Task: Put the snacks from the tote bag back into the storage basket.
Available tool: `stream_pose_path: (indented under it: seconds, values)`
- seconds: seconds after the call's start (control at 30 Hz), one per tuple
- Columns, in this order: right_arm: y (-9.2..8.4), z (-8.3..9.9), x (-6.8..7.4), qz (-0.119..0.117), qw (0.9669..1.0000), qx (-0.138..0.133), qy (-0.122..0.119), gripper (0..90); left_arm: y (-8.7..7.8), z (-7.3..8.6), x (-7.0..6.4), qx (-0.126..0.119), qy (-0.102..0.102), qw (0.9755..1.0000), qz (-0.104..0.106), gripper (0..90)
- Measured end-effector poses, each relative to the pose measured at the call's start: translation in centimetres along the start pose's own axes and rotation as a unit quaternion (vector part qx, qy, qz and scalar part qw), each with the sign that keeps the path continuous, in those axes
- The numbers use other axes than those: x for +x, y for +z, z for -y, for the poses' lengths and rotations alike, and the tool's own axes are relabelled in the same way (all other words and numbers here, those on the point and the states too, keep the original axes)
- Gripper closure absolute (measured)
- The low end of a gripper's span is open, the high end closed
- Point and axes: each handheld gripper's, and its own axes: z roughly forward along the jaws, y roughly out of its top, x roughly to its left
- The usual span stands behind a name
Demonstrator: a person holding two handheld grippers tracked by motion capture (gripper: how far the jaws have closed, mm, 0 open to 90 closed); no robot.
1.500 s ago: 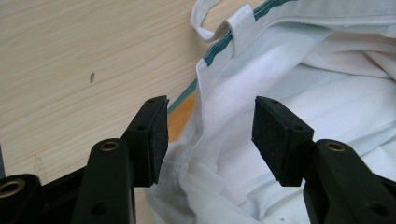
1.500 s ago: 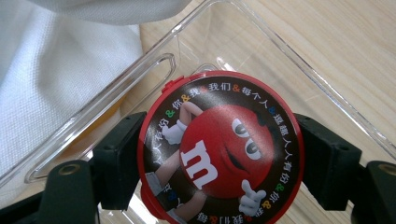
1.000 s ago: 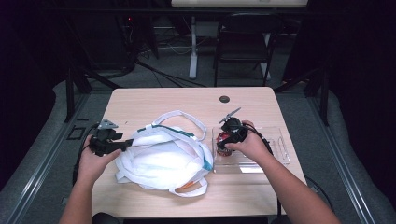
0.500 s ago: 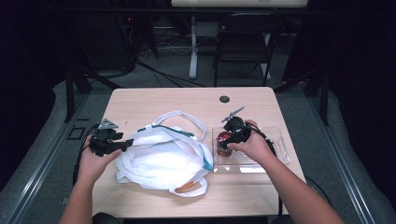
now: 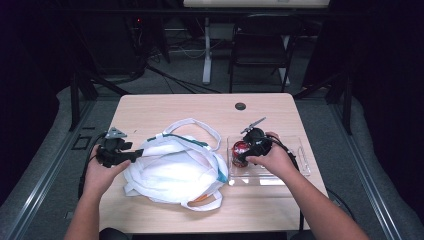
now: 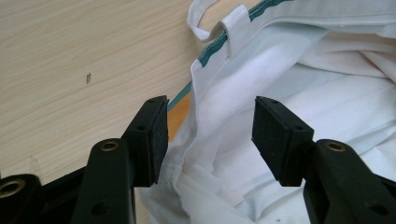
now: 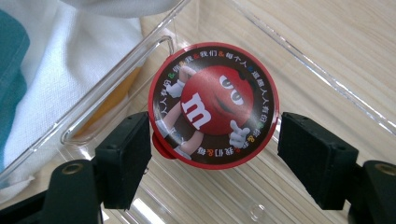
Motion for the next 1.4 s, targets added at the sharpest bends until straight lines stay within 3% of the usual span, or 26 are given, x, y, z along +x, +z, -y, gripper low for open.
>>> stream_pose_path:
  seconds: [0.43, 0.47, 0.97, 1.4]
  values:
    - [0.4, 0.2, 0.2, 0.000, 1.0000, -0.005, -0.003, 26.8, 0.1, 0.0, 0.0, 0.001, 0.000, 1.0000, 0.000, 46.1]
    - [0.3, 0.1, 0.0, 0.000, 0.9999, 0.005, -0.012, 26.8, 0.1, 0.0, 0.0, 0.001, 0.000, 1.0000, 0.000, 46.1]
    - [0.8, -0.4, -0.2, 0.001, 0.9999, -0.006, -0.008, 26.9, 0.0, 0.0, 0.0, 0.001, 0.001, 1.0000, 0.000, 46.1]
    - [1.0, -0.8, -0.8, -0.010, 0.9991, -0.007, -0.040, 26.9, 0.1, 0.0, 0.0, -0.003, 0.001, 1.0000, -0.006, 46.1]
